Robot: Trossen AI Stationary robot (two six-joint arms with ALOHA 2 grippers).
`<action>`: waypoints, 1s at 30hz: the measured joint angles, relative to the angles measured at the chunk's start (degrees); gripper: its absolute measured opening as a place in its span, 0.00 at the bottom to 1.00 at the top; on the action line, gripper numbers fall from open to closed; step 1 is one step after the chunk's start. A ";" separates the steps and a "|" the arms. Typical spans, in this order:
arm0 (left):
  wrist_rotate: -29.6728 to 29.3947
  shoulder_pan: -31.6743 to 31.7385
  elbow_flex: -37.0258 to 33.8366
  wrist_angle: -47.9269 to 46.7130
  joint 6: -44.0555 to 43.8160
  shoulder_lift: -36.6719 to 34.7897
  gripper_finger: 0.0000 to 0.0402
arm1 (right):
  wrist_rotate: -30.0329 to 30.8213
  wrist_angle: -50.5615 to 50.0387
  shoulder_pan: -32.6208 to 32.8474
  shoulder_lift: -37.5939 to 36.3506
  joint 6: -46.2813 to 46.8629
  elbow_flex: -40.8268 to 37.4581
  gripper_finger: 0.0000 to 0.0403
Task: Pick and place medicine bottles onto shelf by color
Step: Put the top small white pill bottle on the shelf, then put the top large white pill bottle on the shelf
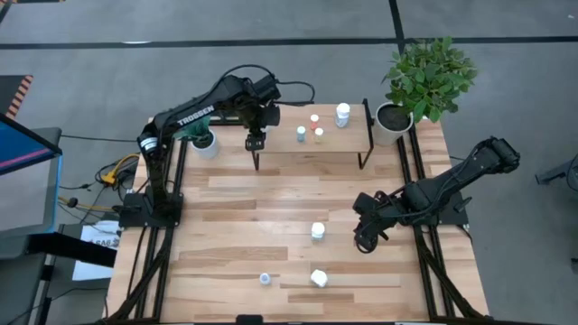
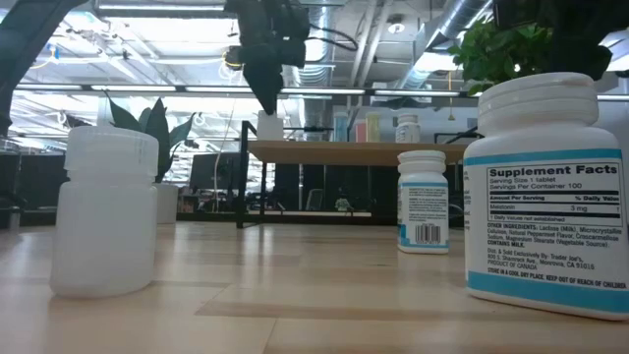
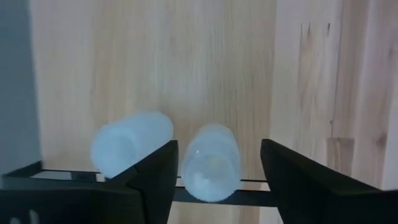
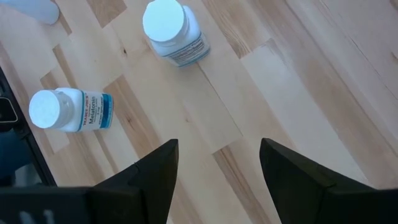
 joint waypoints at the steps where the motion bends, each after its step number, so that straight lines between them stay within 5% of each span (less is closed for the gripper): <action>1: -0.04 -0.20 0.71 -0.18 0.03 -0.10 0.54 | 0.00 0.00 0.00 0.00 -0.78 0.00 0.62; 14: 2.27 -8.91 19.36 -10.40 -7.02 -0.24 0.54 | 0.57 8.63 -0.74 8.05 -29.08 0.02 0.62; 21: 9.42 -15.79 19.31 -11.52 -11.98 -1.54 0.54 | -4.20 11.32 -5.62 15.40 -29.08 2.27 0.62; 30: 9.25 -25.00 19.25 -11.55 -20.29 -5.02 0.47 | -8.64 11.25 -9.40 21.46 -38.63 9.65 0.62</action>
